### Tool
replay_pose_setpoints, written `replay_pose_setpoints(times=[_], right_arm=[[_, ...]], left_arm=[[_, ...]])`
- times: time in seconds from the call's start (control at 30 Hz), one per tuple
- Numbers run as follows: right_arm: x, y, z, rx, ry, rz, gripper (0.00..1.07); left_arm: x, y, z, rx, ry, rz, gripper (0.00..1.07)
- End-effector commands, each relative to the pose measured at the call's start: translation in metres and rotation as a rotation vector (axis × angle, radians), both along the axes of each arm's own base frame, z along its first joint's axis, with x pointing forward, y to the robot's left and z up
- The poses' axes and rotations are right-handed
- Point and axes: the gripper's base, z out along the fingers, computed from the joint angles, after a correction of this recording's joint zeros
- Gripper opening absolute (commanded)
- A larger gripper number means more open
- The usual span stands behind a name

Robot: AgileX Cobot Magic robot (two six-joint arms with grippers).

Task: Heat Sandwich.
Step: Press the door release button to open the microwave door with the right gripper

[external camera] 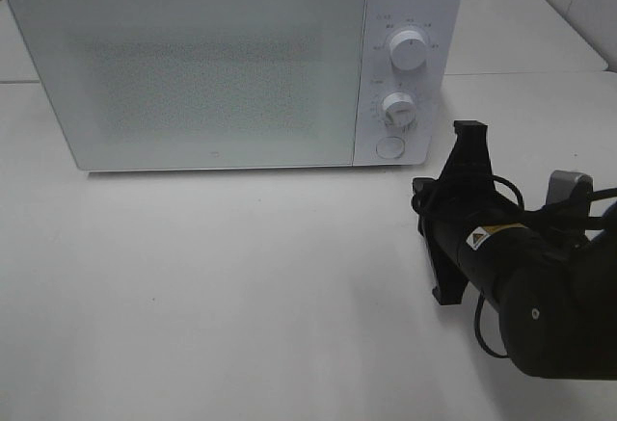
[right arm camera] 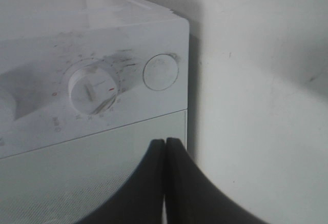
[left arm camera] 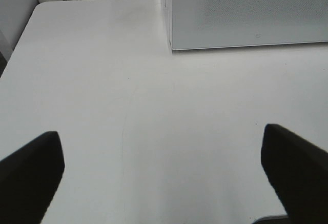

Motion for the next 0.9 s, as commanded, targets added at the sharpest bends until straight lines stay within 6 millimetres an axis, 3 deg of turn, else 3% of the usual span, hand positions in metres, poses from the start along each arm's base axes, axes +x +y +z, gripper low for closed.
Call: replay_pose_setpoints(times=[0.03, 0.77, 0.9], right_arm=[[0.009, 0.003, -0.004, 0.024, 0.008, 0.021, 0.0], [0.071, -0.003, -0.006, -0.002, 0.027, 0.021, 0.0], [0.085, -0.001, -0.015, -0.001, 0.032, 0.015, 0.0]], left_arm=[[-0.003, -0.001, -0.001, -0.01, -0.027, -0.001, 1.03], [-0.003, -0.001, -0.001, -0.01, -0.027, -0.001, 1.03], [-0.003, -0.001, -0.001, -0.01, -0.027, -0.001, 1.03]])
